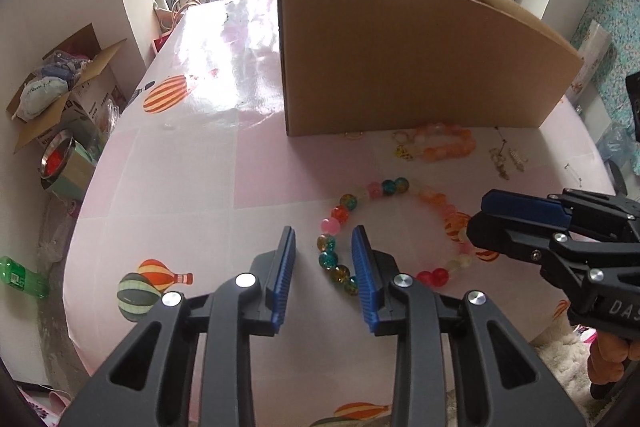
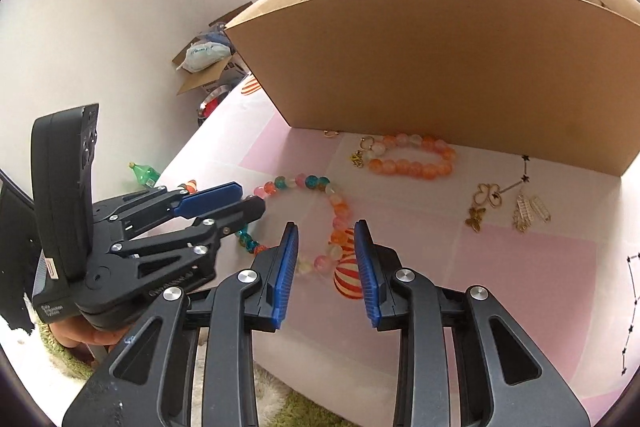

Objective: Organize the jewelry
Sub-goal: 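Move the right gripper to the teal and red beaded bracelet and grasp it, then lift the beaded bracelet with the right gripper toward the box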

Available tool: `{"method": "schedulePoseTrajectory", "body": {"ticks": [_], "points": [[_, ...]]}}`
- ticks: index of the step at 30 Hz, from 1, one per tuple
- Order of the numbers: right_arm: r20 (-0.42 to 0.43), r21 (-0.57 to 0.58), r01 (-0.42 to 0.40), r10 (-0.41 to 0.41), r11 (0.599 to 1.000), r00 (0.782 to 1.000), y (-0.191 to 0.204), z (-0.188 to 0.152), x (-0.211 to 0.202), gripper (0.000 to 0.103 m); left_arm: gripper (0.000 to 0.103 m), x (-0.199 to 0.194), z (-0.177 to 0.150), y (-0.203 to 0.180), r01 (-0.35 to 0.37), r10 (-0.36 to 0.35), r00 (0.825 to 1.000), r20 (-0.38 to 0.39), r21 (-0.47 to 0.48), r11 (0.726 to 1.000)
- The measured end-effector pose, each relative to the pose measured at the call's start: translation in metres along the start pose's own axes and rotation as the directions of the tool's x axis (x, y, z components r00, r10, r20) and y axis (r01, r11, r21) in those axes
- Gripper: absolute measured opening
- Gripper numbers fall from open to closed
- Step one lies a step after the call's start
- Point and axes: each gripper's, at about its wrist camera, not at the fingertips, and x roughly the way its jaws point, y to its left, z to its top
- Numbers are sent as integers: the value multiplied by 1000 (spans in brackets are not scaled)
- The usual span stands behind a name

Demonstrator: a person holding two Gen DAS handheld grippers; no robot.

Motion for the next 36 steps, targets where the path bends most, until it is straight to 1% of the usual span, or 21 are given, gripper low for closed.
{"method": "schedulePoseTrajectory", "body": {"ticks": [5,9,12,15,16,17,18,19,22,24,30,36], "points": [[-7,-30,33,-33,999,999,5,-3,6,28,28,3,-2,-7,-29,29,1000,7,44,999],[-29,-45,60,-61,997,998,8,-1,18,21,27,3,-2,-7,-24,23,1000,11,51,998],[-26,-76,85,-87,994,996,16,1,24,19,25,4,-1,-5,-23,22,1000,14,54,998],[-22,-105,122,-125,987,992,22,2,27,14,20,6,-1,-4,-22,21,1000,21,53,998],[-21,-114,138,-142,984,990,24,2,28,8,16,6,-1,-4,-23,22,999,25,55,998],[-19,-118,150,-153,982,988,23,2,29,8,14,6,-1,-4,-24,23,999,27,55,998],[-19,-116,148,-152,982,988,23,3,29,8,10,6,-1,-4,-22,21,999,30,55,998],[-17,-110,144,-147,983,989,23,3,29,8,10,6,-1,-4,-19,17,999,33,53,998],[-12,-69,118,-119,991,993,18,5,28,7,9,4,1,0,13,-14,999,41,31,999],[0,-53,103,-103,993,995,14,5,24,7,9,2,2,1,17,-18,999,49,29,999],[46,-49,108,-105,993,993,13,6,11,7,9,-8,7,1,31,-33,997,76,17,999],[67,-42,105,-102,994,993,12,2,1,7,9,-19,8,-4,28,-31,994,101,31,999]]}}
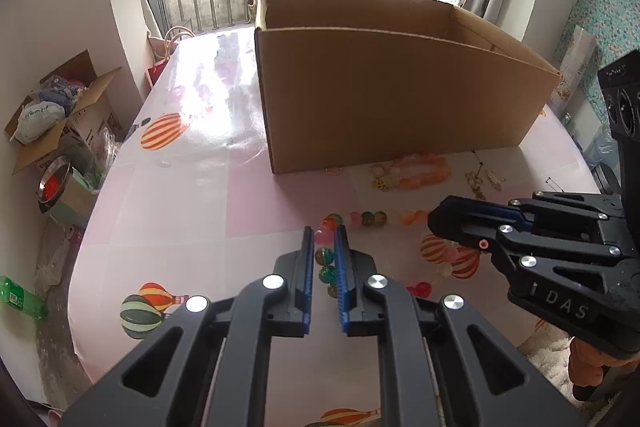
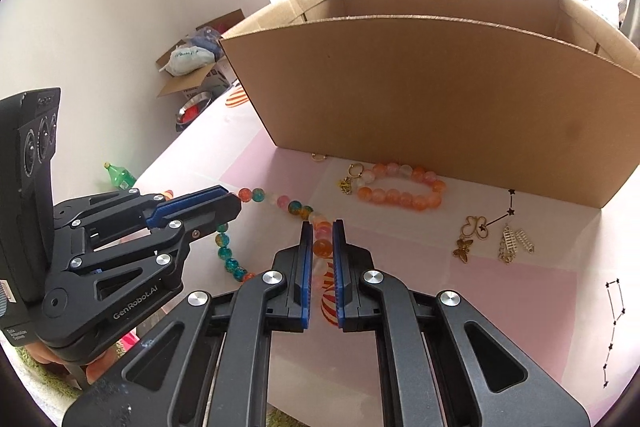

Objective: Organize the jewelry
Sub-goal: 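Lift the beaded bracelet with the right gripper toward the box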

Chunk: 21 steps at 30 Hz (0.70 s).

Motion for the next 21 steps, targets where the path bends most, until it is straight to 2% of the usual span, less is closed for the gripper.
{"method": "schedulePoseTrajectory", "body": {"ticks": [5,11,16,21], "points": [[40,3,-5,5,1000,999,-2,-3,-15,7,9,-14,2,-6,-6,5,1000,28,19,1000],[125,-4,-8,9,1000,992,-5,-4,-56,7,9,-46,13,-11,16,-18,995,97,29,999],[227,-56,-20,33,998,973,4,19,-98,7,9,-88,45,-15,53,-65,975,212,63,997],[322,-114,-11,47,993,946,6,66,-132,7,9,-113,102,-12,92,-119,943,310,100,991]]}}
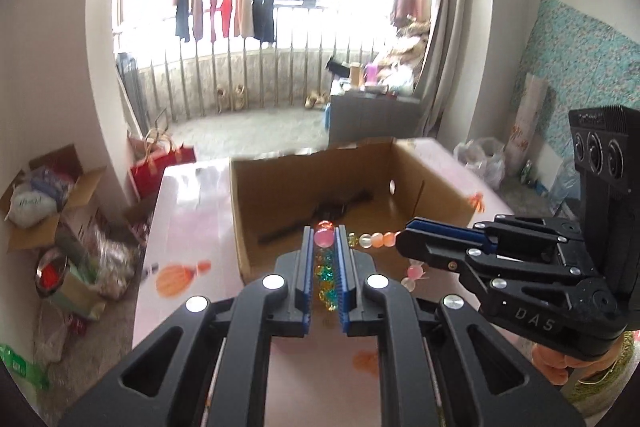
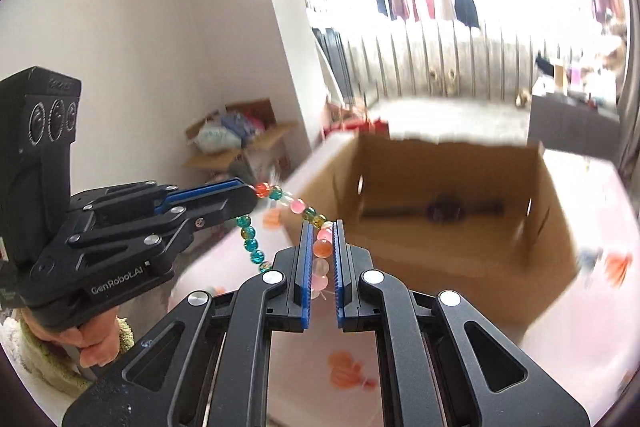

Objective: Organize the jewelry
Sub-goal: 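Lift the beaded bracelet with the right gripper toward the box, then open the right gripper to drop the bracelet into the box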

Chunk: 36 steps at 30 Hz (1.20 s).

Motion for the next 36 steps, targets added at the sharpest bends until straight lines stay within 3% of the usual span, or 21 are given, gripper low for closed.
{"method": "schedulePoseTrajectory", "body": {"ticks": [4,8,11,16,19,22,25,28,29,32,34,36], "points": [[-17,5,2,-2,1000,1000,-21,41,22,7,9,28,39,16,49,-50,999,-18,-29,998],[-157,83,-14,27,996,987,-56,67,74,7,9,79,57,34,64,-72,989,-126,-64,996],[-301,156,-2,49,988,952,-82,68,120,7,9,127,50,46,42,-61,967,-249,-82,996],[-496,254,25,107,967,862,-108,47,181,8,10,180,20,57,3,-29,910,-414,-64,998],[-557,275,46,121,960,822,-110,32,201,9,10,184,13,60,14,-46,904,-424,-79,997],[-576,300,47,142,953,805,-113,26,208,12,13,184,11,61,5,-37,896,-443,-73,997],[-570,316,38,157,948,806,-115,24,207,19,17,182,13,63,9,-46,897,-439,-86,996],[-533,316,21,159,948,831,-117,27,193,25,28,172,19,68,24,-68,912,-405,-114,993],[-515,311,15,155,950,843,-117,29,184,28,31,166,21,70,29,-77,918,-388,-129,991],[-421,293,11,119,956,899,-122,37,141,40,58,141,27,81,41,-96,949,-301,-185,982],[-321,252,53,32,966,946,-126,47,109,54,76,123,25,92,20,-77,968,-237,-233,972],[-237,207,139,-88,968,967,-132,47,73,62,78,115,16,103,16,-84,974,-211,-305,952]]}}
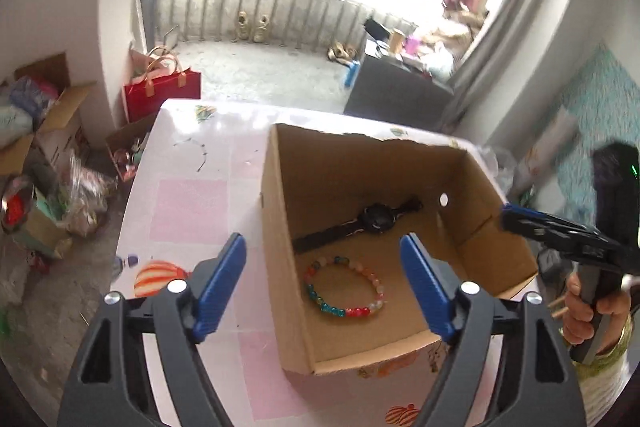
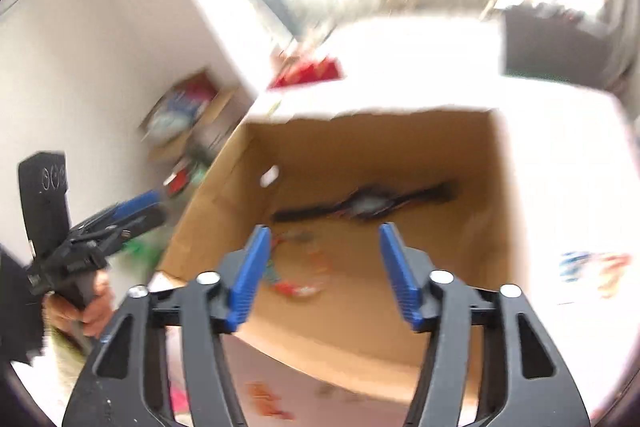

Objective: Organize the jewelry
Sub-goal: 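Open the right gripper to drop the bracelet into the box, then withdraw both tools from the box back toward the jewelry on the table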

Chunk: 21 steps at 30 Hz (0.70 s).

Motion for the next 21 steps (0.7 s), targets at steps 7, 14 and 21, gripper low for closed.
{"method": "schedulePoseTrajectory", "body": {"ticks": [7,14,21], "points": [[4,187,133,-136,973,991,-71,-38,-30,68,78,30,-29,31,120,-152,981,-119,-243,963],[-139,344,-22,75,939,987,-94,-57,16,67,80,48,-32,24,170,-227,965,-134,-341,925],[-152,309,0,49,951,987,-79,-50,22,63,80,47,-28,28,145,-203,971,-123,-370,918]]}}
